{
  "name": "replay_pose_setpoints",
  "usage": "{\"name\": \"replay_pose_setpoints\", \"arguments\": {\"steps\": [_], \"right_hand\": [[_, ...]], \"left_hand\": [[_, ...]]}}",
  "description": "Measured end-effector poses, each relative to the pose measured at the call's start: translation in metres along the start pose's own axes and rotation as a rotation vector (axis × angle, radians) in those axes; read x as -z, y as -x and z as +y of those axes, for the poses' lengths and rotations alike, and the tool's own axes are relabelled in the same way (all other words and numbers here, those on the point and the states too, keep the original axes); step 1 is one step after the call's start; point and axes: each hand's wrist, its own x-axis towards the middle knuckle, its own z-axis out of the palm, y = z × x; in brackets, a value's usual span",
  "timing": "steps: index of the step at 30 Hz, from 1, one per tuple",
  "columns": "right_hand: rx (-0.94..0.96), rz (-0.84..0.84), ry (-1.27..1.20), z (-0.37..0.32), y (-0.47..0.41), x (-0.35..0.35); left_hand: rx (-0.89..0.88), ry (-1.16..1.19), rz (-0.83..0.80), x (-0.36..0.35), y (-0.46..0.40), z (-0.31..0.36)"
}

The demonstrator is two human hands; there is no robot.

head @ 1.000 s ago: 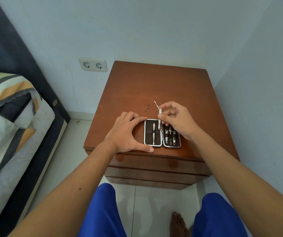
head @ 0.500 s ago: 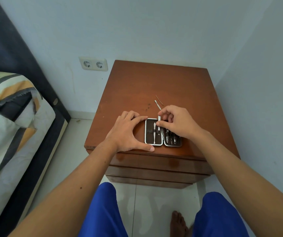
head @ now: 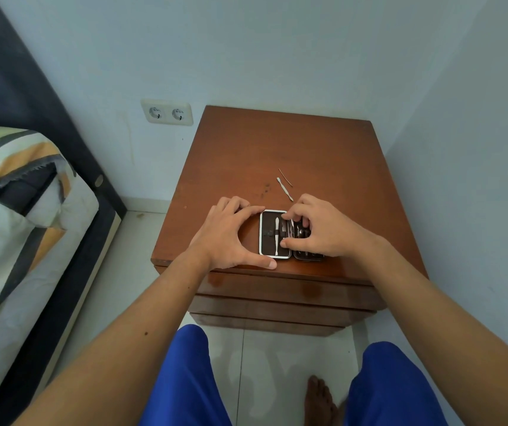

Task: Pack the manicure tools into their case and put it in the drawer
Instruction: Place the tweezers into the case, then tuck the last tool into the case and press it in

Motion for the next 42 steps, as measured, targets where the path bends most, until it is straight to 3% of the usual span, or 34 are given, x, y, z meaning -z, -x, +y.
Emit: {"name": "replay_pose_setpoints", "arguments": {"steps": [12,18,21,26,35,38,42], "right_hand": [[-0.018,-0.030,-0.068,0.001,0.004,-0.001],[-0.040,0.202,-0.300,0.015,-0.014,-0.001],[-0.057,0.238,-0.244,0.022,-0.037,0.007],[-0.061,0.099,-0.054,0.036,-0.076,0.027],[-0.083,-0.177,0.080,0.042,-0.101,0.042],[-0.074,-0.112,0.052,0.039,-0.097,0.043],[-0.042,0.073,-0.157,0.034,-0.082,0.030]], "left_hand": [[0.006,0.001,-0.007,0.000,0.000,-0.001],[0.006,-0.003,-0.011,0.000,-0.001,-0.001],[0.011,0.001,-0.007,0.000,-0.001,-0.001],[0.015,0.010,-0.018,0.000,-0.002,-0.001],[0.019,0.012,-0.026,0.001,-0.002,-0.001],[0.016,0.012,-0.024,0.001,-0.002,-0.001],[0.013,0.012,-0.013,0.001,-0.002,-0.001]]}}
